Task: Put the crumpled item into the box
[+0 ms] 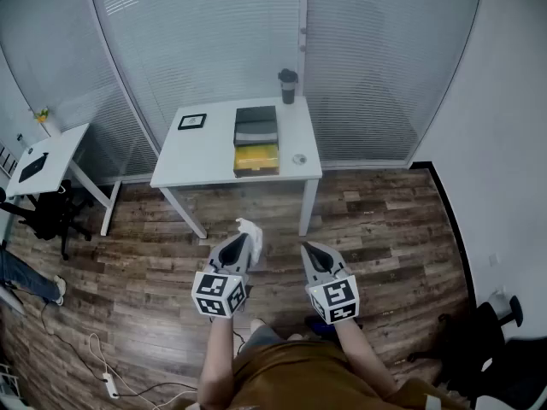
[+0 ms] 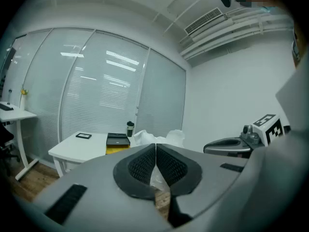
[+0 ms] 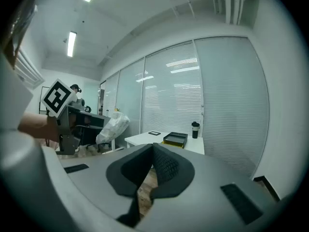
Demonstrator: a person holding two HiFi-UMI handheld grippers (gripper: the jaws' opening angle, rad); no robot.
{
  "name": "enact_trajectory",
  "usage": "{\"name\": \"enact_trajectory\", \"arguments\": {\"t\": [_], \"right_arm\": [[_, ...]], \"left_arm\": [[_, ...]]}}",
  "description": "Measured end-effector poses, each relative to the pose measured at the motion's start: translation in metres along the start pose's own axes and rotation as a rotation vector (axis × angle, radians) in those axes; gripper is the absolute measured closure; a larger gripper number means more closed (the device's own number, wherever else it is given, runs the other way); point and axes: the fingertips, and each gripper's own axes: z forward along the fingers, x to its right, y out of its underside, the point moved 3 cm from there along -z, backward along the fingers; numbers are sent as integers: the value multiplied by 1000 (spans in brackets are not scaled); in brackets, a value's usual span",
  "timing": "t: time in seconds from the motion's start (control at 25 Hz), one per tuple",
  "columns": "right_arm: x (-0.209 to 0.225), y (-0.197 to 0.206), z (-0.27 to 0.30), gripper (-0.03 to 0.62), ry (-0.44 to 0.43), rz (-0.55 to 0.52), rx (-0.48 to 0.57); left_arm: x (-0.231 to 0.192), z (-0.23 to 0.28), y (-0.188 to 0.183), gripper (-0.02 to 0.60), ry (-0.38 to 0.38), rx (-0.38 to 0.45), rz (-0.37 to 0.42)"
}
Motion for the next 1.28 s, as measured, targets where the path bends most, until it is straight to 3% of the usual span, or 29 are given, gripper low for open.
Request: {"name": "enact_trajectory", "arguments": {"t": [0.76, 1.08, 1.28], "right_arm": [[-10, 5, -8, 582, 18, -10, -12], [13, 12, 32, 582, 15, -8, -20], [41, 15, 83, 582, 29, -20, -46]], "left_arm": [[-8, -27, 16, 554, -38, -26, -57], [-36, 3, 24, 554, -68, -39, -60], [-80, 52, 22, 554, -83, -44, -81]]}}
